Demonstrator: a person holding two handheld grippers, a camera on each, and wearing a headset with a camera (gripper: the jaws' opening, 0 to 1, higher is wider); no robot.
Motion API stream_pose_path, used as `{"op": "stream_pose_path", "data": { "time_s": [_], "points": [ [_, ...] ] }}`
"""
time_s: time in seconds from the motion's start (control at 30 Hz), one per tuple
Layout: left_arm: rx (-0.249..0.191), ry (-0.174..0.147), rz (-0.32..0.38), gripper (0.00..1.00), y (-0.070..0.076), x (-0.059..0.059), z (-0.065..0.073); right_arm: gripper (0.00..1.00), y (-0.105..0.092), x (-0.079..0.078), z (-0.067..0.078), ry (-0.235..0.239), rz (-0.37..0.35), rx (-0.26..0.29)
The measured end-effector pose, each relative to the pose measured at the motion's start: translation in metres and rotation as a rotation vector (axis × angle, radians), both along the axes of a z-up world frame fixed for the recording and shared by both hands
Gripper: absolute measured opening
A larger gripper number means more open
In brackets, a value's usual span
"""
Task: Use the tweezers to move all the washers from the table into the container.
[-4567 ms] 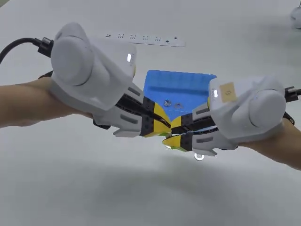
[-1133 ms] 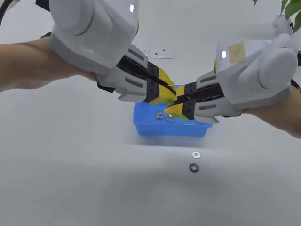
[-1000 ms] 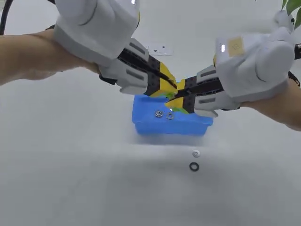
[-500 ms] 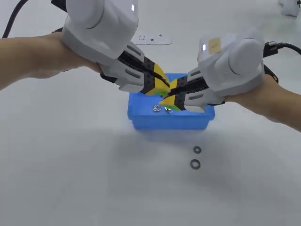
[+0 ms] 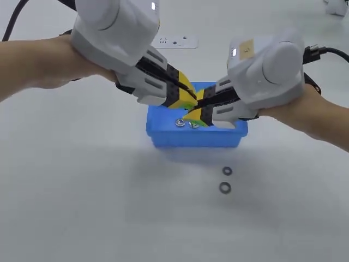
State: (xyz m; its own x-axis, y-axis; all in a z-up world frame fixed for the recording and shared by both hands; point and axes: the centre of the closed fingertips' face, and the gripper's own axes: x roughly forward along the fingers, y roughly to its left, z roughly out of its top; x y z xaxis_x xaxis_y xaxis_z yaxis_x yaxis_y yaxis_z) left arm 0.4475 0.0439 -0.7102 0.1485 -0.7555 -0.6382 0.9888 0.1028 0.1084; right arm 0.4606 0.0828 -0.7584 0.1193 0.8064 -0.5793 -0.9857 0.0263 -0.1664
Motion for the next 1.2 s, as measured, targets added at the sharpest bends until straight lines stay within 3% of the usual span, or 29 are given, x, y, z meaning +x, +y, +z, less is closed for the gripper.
{"op": "stream_pose_path", "data": {
  "time_s": [0.6,1.07,1.2],
  "points": [
    [-0.012,-0.06,-0.027,0.07,-0.006,-0.013,0.03,0.11,-0.009,-0.014,0.037,-0.048,0.007,0.034],
    [-0.029,-0.089,-0.059,0.07,-0.03,-0.033,0.053,0.1,-0.032,-0.035,0.057,-0.093,0.019,0.014],
    [-0.035,-0.091,-0.063,0.07,-0.039,-0.045,0.059,0.1,-0.038,-0.044,0.061,-0.099,0.02,0.015]
  ]
}}
